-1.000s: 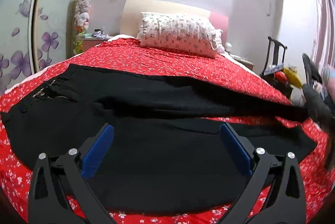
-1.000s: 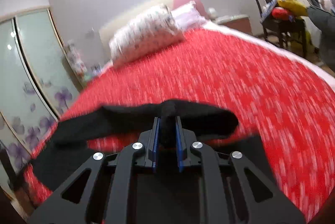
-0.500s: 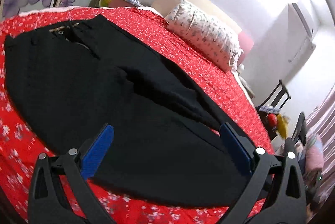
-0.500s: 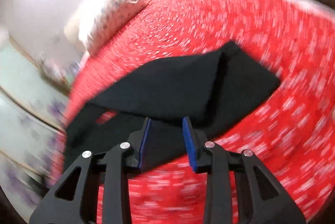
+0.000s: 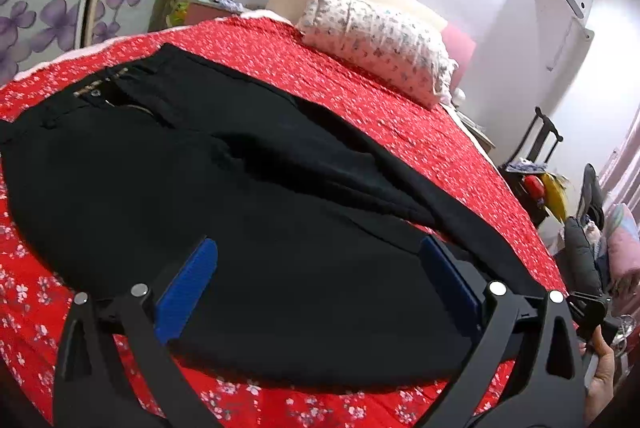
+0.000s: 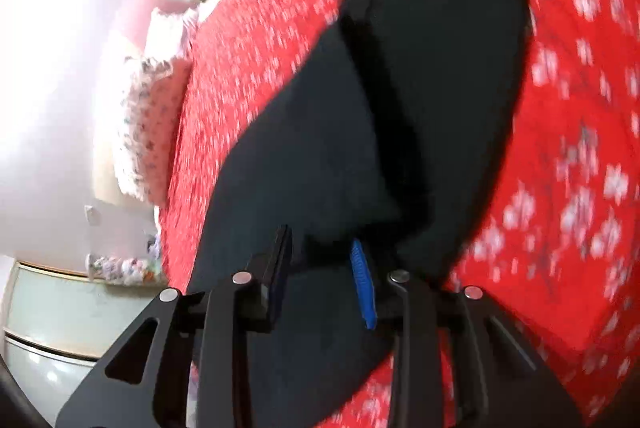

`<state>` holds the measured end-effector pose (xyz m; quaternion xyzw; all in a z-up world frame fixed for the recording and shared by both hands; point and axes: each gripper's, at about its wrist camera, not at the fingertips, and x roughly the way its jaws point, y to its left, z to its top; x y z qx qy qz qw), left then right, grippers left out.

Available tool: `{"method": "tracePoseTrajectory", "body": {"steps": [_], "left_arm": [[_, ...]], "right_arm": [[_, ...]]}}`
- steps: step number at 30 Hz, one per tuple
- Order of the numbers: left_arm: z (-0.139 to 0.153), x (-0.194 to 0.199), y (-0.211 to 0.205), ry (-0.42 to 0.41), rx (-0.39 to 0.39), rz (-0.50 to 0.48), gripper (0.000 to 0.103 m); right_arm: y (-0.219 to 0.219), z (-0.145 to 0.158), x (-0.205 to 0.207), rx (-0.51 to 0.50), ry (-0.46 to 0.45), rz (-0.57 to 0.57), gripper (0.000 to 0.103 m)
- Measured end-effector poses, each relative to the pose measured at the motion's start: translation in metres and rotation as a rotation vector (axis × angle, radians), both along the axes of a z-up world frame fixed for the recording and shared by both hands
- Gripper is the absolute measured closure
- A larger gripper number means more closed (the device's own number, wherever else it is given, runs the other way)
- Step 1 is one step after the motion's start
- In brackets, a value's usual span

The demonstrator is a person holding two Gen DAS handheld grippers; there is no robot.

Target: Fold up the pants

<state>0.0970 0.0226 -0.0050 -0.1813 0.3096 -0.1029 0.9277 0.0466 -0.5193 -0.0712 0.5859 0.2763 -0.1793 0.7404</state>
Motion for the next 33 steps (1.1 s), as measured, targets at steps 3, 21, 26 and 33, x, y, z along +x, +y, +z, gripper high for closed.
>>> {"method": "tracePoseTrajectory", "body": {"steps": [3,21,26,33], "left_arm": [[-0.001,0.0,-0.002,-0.002,0.012,0.001,0.002],[-0.001,0.005,0.01,-0.006,-0.063,-0.006,0.002],[0.019,0.021,0.028,-0.006,-0.092,0.013,0.002],[0.057,0.12,0.061,0.091,-0.004,0.045,0.002]], "right_arm": [[-0.003,-0.001,0.006,-0.064,-0.036,-0.009,0.087],[-0.071,-0.014,-0.05,0.035,-0.097,-0.21,0.099],[-0.073,-0.014,-0.05,0.032,-0.084,-0.19,0.099],[-0.077,-0.011,-0.039,-0.001,-0.055,-0.135,0.099]]}}
